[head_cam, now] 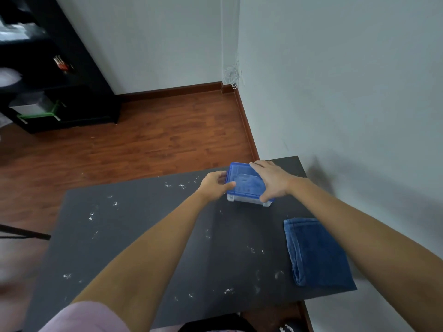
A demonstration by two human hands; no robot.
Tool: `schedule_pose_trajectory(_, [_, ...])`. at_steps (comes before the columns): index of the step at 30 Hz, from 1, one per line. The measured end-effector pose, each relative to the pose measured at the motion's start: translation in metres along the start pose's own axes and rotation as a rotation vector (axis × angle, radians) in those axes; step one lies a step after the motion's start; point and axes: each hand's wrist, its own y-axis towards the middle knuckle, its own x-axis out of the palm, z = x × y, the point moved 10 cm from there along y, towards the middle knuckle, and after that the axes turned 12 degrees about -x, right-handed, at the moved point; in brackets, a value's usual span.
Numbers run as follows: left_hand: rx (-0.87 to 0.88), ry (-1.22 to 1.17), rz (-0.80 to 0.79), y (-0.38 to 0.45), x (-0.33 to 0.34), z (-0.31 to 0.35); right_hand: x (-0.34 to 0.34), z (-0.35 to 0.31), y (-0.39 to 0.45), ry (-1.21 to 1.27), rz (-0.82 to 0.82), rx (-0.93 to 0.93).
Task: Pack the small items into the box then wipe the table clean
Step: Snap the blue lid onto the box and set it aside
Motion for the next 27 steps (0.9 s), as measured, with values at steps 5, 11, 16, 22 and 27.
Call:
schedule_pose_trajectory(5, [-0.053, 0.111, 0.130, 0.008, -0.006, -0.011, 0.002, 0.005, 0.004, 0.055, 0.023, -0.018])
schedule_pose_trajectory(11, [-0.207, 0.089, 0.086, 0.017, -0.001, -0.029, 0.017, 0.044, -0.022, 0.472, 0.262, 0.210])
schedule_pose_trajectory(16, [-0.338, -0.163, -0.010, 0.017, 0.014, -0.042, 0.064, 0.069, -0.046, 1.121, 0.414, 0.513])
schedule_pose_trajectory(22, [-0.162, 0.066, 0.206, 0.011, -0.005, -0.016, 0.044, 0.065, -0.054, 0.781, 0.579, 0.512])
schedule_pose_trajectory(27, [-0.119, 0.158, 0.279, 0.001, -0.002, -0.006, 0.036, 0.044, -0.056, 0.647, 0.618, 0.452])
